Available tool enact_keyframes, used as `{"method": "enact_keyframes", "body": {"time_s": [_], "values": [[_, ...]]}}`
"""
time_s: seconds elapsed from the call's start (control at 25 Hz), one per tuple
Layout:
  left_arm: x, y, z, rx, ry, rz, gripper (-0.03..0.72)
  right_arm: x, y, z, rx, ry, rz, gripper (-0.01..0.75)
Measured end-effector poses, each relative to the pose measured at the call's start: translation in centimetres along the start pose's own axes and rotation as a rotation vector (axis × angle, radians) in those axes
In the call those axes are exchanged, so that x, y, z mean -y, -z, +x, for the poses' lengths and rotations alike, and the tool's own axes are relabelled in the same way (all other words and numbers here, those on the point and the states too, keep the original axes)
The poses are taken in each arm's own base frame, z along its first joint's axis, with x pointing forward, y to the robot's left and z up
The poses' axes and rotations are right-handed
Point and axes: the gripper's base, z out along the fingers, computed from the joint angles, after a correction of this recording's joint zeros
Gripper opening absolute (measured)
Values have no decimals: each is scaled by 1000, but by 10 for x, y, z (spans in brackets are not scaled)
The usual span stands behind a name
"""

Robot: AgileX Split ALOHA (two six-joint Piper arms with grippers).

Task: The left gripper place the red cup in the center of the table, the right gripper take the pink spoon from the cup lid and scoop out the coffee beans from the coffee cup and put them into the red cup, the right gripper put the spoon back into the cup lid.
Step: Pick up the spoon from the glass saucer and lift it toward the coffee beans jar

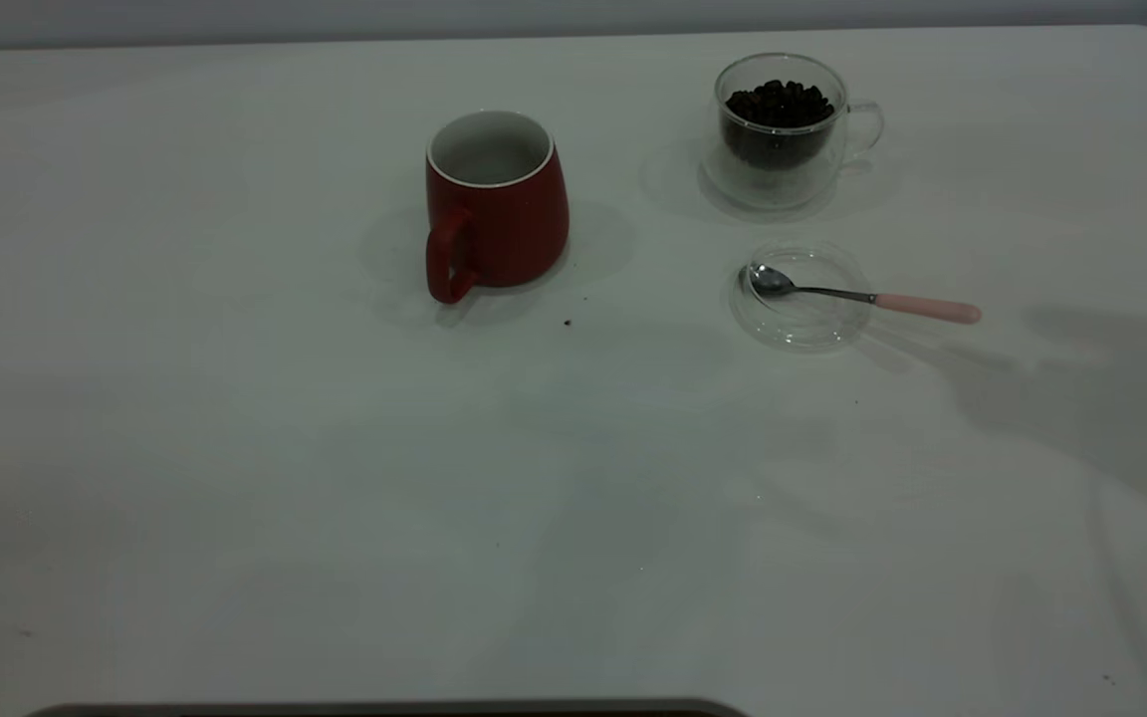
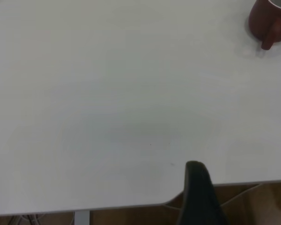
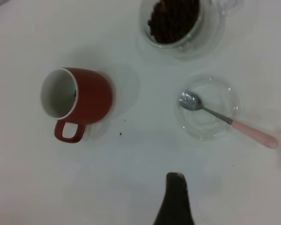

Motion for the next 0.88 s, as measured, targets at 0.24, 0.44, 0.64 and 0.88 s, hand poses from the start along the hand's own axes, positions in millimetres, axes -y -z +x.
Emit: {"method": "enact_keyframes", "body": {"time_s": [0.24, 0.44, 0.64, 0.88], "values": [[0, 0, 0, 0, 0, 0, 529, 41, -51, 2, -139, -129, -39, 677], [0, 0, 0, 0, 2, 0, 529, 65, -92, 13, -205, -224, -69, 674], [0, 0, 0, -1, 2, 0, 529, 84, -126, 26, -240, -320, -74, 670], [0, 0, 0, -1, 2, 0, 529, 106, -153, 54, -236, -407, -70, 668]]}}
